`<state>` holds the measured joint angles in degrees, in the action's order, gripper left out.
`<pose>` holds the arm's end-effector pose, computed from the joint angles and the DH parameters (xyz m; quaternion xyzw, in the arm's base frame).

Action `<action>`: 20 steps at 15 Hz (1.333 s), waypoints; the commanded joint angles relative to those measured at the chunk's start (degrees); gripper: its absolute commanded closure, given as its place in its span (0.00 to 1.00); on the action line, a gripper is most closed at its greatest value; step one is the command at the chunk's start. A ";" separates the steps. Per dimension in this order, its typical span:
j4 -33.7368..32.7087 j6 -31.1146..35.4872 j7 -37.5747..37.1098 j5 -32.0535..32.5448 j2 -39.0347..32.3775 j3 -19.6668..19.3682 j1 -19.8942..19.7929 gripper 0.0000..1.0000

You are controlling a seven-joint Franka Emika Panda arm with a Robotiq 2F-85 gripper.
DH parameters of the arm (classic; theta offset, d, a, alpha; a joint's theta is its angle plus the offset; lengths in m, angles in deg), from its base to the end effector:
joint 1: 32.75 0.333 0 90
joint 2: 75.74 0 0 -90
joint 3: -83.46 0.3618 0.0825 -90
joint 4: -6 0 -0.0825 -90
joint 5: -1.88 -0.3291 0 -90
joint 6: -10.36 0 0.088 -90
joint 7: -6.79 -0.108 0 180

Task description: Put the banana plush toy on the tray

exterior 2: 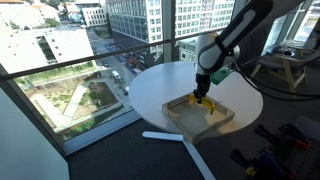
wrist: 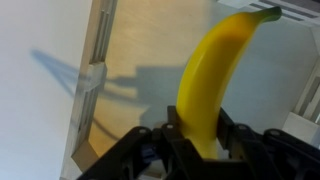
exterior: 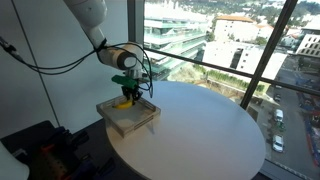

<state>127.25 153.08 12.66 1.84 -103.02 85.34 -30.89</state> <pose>0.5568 0.0354 0.2629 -0.9953 -0.0819 0.0504 0.0087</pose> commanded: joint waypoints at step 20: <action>-0.93 1.18 -1.99 1.41 -1.43 -0.51 0.84 0.00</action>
<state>127.21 154.31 12.64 1.86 -104.21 85.29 -30.63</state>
